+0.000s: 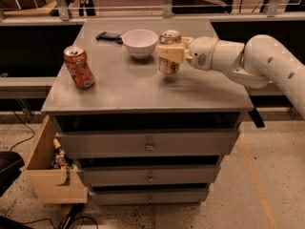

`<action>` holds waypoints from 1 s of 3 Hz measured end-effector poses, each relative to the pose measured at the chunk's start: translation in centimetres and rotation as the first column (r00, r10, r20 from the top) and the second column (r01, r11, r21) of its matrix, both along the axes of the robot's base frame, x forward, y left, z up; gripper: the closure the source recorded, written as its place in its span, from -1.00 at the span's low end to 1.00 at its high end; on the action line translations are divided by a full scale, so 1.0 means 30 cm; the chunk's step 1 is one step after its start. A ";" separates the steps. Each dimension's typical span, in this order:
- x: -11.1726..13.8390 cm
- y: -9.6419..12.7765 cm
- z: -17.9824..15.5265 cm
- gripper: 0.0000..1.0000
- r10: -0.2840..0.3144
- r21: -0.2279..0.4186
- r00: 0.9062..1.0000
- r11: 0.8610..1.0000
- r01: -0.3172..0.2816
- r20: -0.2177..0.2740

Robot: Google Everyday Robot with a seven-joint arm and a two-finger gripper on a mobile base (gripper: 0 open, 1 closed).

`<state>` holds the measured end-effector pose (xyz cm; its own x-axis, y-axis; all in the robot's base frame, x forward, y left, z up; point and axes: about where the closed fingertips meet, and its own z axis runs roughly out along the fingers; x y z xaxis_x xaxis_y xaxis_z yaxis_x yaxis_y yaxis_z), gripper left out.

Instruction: Move orange can near coke can

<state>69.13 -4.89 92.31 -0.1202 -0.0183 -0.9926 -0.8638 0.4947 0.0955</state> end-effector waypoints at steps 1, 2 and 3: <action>-0.096 0.118 -0.014 1.00 0.051 -0.016 0.999 0.999 -0.051 0.016; -0.158 0.232 -0.007 1.00 0.107 -0.023 0.993 0.994 -0.106 0.050; -0.173 0.307 0.014 1.00 0.131 -0.025 0.987 0.991 -0.129 0.090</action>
Offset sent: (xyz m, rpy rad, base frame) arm -0.0688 0.1048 0.0002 -0.0263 -0.0972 0.1641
